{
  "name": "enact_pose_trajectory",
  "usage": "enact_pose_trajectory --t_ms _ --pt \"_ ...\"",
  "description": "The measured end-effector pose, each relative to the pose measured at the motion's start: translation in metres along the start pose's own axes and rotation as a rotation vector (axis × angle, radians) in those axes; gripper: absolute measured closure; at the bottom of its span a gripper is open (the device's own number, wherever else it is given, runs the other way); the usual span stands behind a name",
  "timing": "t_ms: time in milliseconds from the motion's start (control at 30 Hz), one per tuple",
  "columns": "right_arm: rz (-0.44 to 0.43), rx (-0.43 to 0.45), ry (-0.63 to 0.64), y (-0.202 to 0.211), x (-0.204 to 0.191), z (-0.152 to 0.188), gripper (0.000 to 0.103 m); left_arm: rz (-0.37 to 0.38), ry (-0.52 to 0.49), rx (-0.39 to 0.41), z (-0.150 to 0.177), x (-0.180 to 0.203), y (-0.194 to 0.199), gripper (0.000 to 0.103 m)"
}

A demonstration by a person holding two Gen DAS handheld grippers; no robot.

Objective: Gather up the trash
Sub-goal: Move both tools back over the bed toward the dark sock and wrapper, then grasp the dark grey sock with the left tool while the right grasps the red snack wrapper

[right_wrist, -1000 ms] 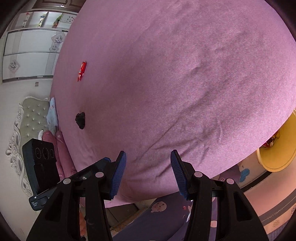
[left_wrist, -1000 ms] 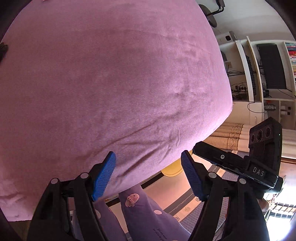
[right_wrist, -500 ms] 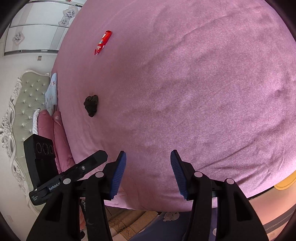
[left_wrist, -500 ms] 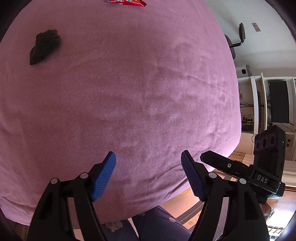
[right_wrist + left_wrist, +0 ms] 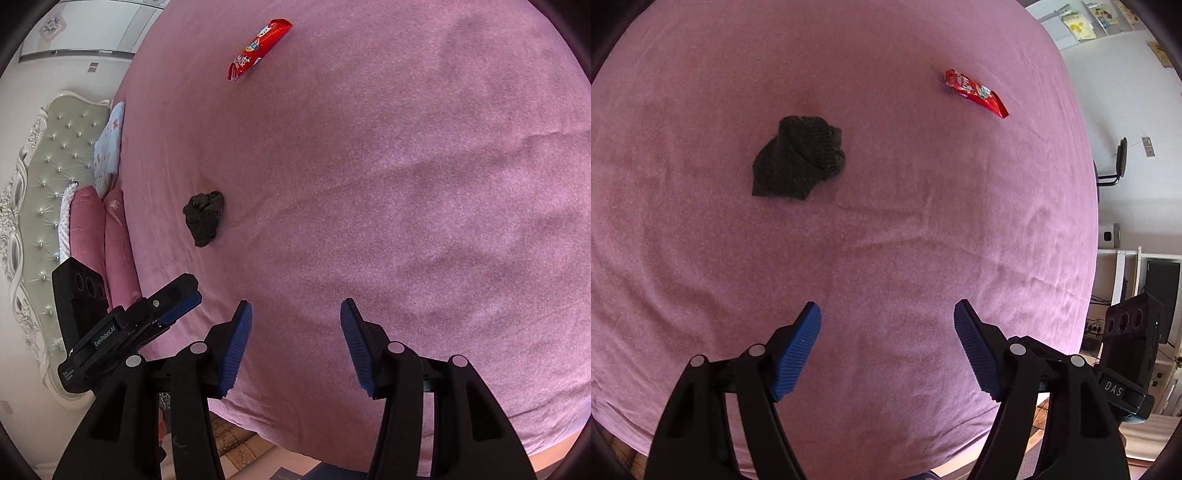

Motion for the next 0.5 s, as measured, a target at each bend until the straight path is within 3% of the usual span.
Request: enact_pose_trajectory --t_ms 233,500 --pt "0.006 -0.053 0.039 -0.020 -0.011 -0.043 0.053 -0.101 0.043 0.022 -0.056 -0.036 -0.008 0.028" --pt "0.007 -0.079 0.018 -0.036 -0.006 -0.082 0.053 -0.156 0.044 -0.034 -0.096 -0.054 -0.043 0.028"
Point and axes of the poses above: each gripper's, at about its wrist camera, not at the fingertips, and y roughly against the way its jaws point, x to its right, z to its underside, the point moved 4 cm from there along -y, roughly the way its jaws point, and after that the axes turned 8 degrees about -x, right-handed, at the moved point
